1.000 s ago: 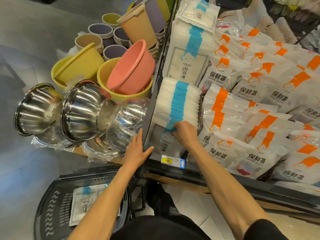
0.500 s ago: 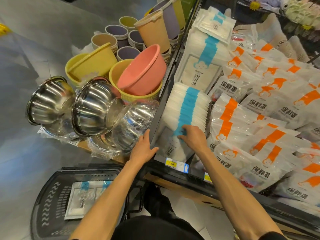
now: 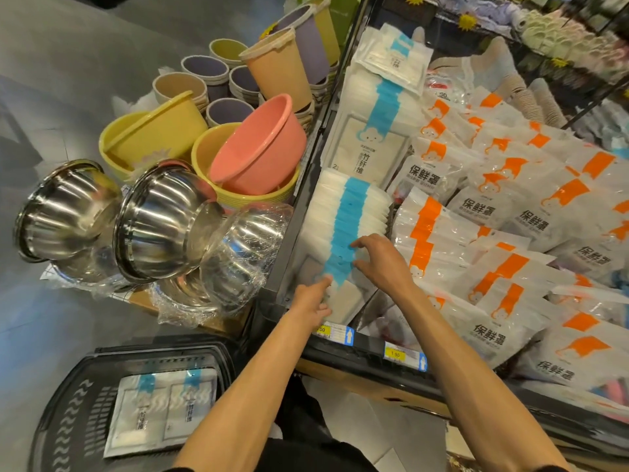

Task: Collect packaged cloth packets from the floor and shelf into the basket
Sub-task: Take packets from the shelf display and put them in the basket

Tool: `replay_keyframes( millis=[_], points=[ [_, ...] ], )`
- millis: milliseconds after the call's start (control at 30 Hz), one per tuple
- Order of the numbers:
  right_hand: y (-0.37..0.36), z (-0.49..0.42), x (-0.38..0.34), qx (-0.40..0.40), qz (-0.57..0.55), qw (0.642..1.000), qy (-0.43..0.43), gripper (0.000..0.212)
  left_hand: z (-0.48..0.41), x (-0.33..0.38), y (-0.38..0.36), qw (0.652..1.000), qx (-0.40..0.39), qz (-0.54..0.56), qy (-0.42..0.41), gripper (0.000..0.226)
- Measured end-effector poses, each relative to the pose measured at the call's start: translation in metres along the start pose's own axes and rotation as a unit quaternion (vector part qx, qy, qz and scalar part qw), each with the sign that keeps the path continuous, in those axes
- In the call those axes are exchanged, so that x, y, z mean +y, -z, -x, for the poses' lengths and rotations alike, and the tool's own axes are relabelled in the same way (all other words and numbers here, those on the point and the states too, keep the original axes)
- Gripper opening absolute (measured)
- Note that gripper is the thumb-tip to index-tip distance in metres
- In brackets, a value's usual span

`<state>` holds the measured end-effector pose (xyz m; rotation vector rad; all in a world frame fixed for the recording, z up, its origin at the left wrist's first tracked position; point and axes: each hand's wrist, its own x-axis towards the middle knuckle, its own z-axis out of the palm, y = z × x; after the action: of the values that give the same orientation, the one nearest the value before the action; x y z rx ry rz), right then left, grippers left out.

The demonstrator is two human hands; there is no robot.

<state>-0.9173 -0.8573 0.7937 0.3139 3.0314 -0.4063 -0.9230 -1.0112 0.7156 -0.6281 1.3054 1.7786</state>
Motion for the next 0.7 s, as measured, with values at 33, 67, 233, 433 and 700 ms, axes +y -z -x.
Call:
replay_keyframes(
  millis=[33,67,233,433,700],
  points=[
    [0.0,0.0,0.002,0.001,0.004,1.0,0.001,0.041,-0.003,-0.001,-0.004,0.999,0.014,0.031,0.011,0.083],
    [-0.001,0.0,0.004,0.001,0.01,1.0,0.002,0.044,-0.004,0.0,-0.009,0.998,0.029,0.049,0.012,0.088],
    [-0.006,-0.003,0.007,0.016,0.055,0.998,0.021,0.072,-0.017,-0.004,-0.022,0.991,0.093,0.091,0.033,0.121],
    [-0.011,-0.014,0.013,-0.014,0.088,0.996,0.018,0.093,-0.056,-0.025,-0.03,0.989,0.125,0.069,0.046,0.162],
    [-0.021,-0.026,0.014,-0.049,0.137,0.989,0.018,0.104,-0.04,-0.013,-0.039,0.981,0.111,0.159,0.01,0.124]
  ],
)
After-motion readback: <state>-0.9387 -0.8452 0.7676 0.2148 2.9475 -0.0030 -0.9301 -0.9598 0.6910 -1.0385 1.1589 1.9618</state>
